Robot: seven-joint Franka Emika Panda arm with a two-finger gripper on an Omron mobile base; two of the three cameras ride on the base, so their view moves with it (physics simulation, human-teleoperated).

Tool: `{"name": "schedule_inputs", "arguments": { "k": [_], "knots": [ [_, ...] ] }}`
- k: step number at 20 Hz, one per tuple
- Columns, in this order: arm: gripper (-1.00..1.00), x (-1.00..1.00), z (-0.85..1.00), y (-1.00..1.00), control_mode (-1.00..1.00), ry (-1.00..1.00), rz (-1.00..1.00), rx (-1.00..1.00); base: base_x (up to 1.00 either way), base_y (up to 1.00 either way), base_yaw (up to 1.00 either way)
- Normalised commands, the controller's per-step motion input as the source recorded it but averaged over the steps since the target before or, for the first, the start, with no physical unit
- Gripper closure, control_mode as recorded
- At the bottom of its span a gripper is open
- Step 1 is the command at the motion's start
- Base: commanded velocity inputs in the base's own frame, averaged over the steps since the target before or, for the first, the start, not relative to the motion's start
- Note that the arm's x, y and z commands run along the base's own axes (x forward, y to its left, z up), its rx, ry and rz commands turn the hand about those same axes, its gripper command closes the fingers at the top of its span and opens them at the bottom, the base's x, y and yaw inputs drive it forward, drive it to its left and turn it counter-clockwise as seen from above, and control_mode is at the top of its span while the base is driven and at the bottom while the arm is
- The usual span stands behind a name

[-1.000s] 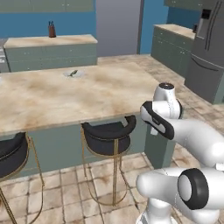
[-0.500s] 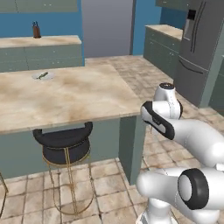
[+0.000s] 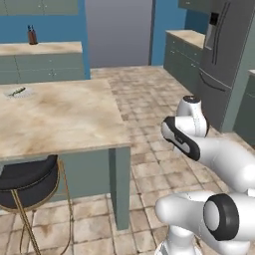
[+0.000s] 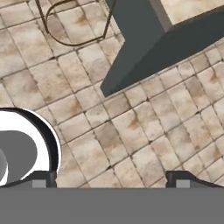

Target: Pick up the knife from the drawer and place it on the cutting board. Then place the meat from the plate to the cutting board.

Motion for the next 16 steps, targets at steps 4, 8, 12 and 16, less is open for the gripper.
{"name": "schedule_inputs", "arguments": {
  "k": [4, 8, 12, 16],
  "knots": [
    [-1.00, 0.00, 0.00, 0.00, 1.00, 0.00, 0.00, 0.00, 0.72, -0.88, 0.24],
    [-1.00, 0.00, 0.00, 0.00, 1.00, 0.00, 0.00, 0.00, 0.76, -0.80, 0.27],
    [-1.00, 0.00, 0.00, 0.00, 1.00, 0.00, 0.00, 0.00, 0.79, -0.71, 0.31],
    [-1.00, 0.00, 0.00, 0.00, 1.00, 0.00, 0.00, 0.00, 0.83, -0.59, 0.35]
  ]
}}
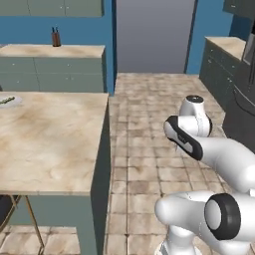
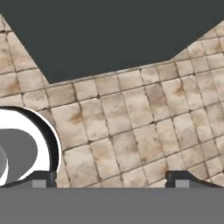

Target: Pick up the knife from the drawer and place it on the cutting board. Then place the meat from the plate to the cutting board.

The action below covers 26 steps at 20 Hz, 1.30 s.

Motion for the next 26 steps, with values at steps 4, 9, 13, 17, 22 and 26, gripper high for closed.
{"name": "schedule_inputs", "arguments": {
  "k": [4, 9, 13, 17, 22, 26],
  "knots": [
    [-1.00, 0.00, 0.00, 0.00, 1.00, 0.00, 0.00, 0.00, 0.84, -0.52, 0.39],
    [-1.00, 0.00, 0.00, 0.00, 1.00, 0.00, 0.00, 0.00, 0.77, -0.60, 0.38],
    [-1.00, 0.00, 0.00, 0.00, 1.00, 0.00, 0.00, 0.00, 0.71, -0.65, 0.38],
    [-1.00, 0.00, 0.00, 0.00, 1.00, 0.00, 0.00, 0.00, 0.67, -0.67, 0.38],
    [-1.00, 0.00, 0.00, 0.00, 1.00, 0.00, 0.00, 0.00, 0.65, -0.68, 0.39],
    [-1.00, 0.00, 0.00, 0.00, 1.00, 0.00, 0.00, 0.00, 0.65, -0.69, 0.39]
  ]
}}
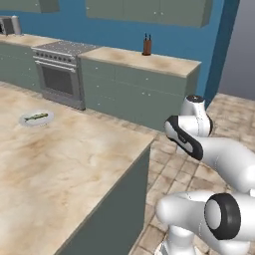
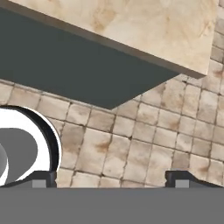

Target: Pick up the knife from the drawer and place it on the cutting board. Then place the meat from the plate to the cutting board.

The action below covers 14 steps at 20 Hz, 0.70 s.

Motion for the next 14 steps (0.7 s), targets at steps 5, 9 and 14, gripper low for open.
{"name": "schedule_inputs", "arguments": {
  "k": [5, 9, 14],
  "knots": [
    [-1.00, 0.00, 0.00, 0.00, 1.00, 0.00, 0.00, 0.00, 0.62, -0.70, 0.39],
    [-1.00, 0.00, 0.00, 0.00, 1.00, 0.00, 0.00, 0.00, 0.55, -0.72, 0.39],
    [-1.00, 0.00, 0.00, 0.00, 1.00, 0.00, 0.00, 0.00, 0.48, -0.74, 0.40]
  ]
}}
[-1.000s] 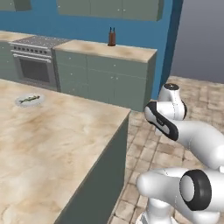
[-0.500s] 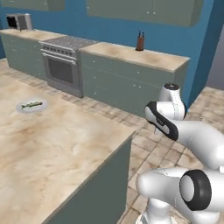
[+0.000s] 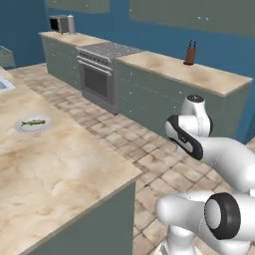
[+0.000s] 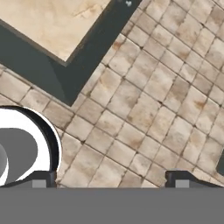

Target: Pick up the knife from the drawer and place it on the cutting board. Then place the meat from the plate to the cutting board.

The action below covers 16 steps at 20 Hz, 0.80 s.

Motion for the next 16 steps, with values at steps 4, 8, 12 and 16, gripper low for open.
{"name": "schedule_inputs", "arguments": {
  "k": [4, 8, 12, 16],
  "knots": [
    [-1.00, 0.00, 0.00, 0.00, 1.00, 0.00, 0.00, 0.00, 0.48, -0.72, 0.41],
    [-1.00, 0.00, 0.00, 0.00, 1.00, 0.00, 0.00, 0.00, 0.48, -0.71, 0.41],
    [-1.00, 0.00, 0.00, 0.00, 1.00, 0.00, 0.00, 0.00, 0.48, -0.70, 0.42],
    [-1.00, 0.00, 0.00, 0.00, 1.00, 0.00, 0.00, 0.00, 0.48, -0.61, 0.44]
  ]
}}
